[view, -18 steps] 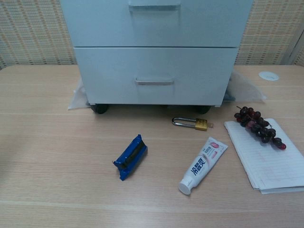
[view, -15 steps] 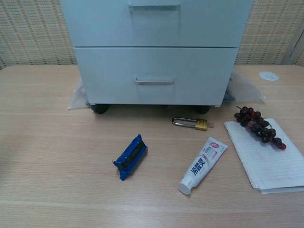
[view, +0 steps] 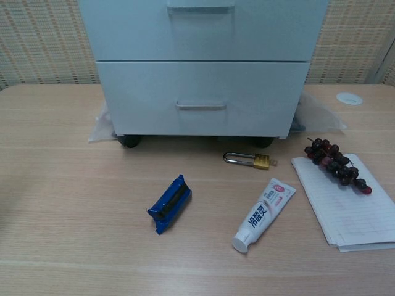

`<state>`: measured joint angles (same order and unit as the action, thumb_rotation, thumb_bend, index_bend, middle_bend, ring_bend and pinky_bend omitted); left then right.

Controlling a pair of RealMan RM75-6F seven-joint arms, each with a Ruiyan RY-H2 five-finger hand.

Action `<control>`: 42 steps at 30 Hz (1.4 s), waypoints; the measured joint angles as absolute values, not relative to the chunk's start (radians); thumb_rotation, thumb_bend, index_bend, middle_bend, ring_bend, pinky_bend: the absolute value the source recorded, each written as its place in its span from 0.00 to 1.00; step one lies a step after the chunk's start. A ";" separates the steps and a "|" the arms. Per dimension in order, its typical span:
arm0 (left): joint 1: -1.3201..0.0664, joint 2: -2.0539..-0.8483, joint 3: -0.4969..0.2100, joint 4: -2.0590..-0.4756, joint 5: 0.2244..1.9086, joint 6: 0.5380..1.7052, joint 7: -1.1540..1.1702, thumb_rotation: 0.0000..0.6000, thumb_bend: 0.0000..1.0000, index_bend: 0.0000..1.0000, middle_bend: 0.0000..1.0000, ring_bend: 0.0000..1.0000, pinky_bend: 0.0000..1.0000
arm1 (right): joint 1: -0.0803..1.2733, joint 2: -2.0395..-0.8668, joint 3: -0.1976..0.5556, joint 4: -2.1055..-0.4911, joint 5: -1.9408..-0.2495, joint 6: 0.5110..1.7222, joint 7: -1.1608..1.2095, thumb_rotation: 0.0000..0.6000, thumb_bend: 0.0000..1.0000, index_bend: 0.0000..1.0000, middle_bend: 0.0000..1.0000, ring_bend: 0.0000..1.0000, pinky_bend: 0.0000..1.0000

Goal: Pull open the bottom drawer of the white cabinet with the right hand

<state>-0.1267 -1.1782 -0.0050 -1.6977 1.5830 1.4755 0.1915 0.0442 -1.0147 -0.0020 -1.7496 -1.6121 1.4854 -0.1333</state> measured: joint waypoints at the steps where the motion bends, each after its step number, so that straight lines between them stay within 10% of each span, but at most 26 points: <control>1: -0.127 -1.177 -0.005 -1.698 1.582 1.474 0.192 1.00 0.33 0.01 0.00 0.00 0.09 | 0.045 -1.014 0.001 -1.752 -1.612 1.487 -0.135 1.00 0.33 0.14 0.26 0.12 0.22; 16: -0.128 -1.164 0.001 -1.711 1.598 1.476 0.186 1.00 0.33 0.01 0.00 0.00 0.09 | 0.167 -1.011 0.060 -1.855 -1.604 1.347 -0.285 1.00 0.33 0.16 0.80 0.82 0.82; 42: -0.109 -1.153 0.011 -1.698 1.601 1.492 0.164 1.00 0.33 0.01 0.00 0.00 0.09 | 0.716 -1.246 0.220 -1.918 -0.999 0.891 -0.740 1.00 0.39 0.16 0.91 0.94 0.89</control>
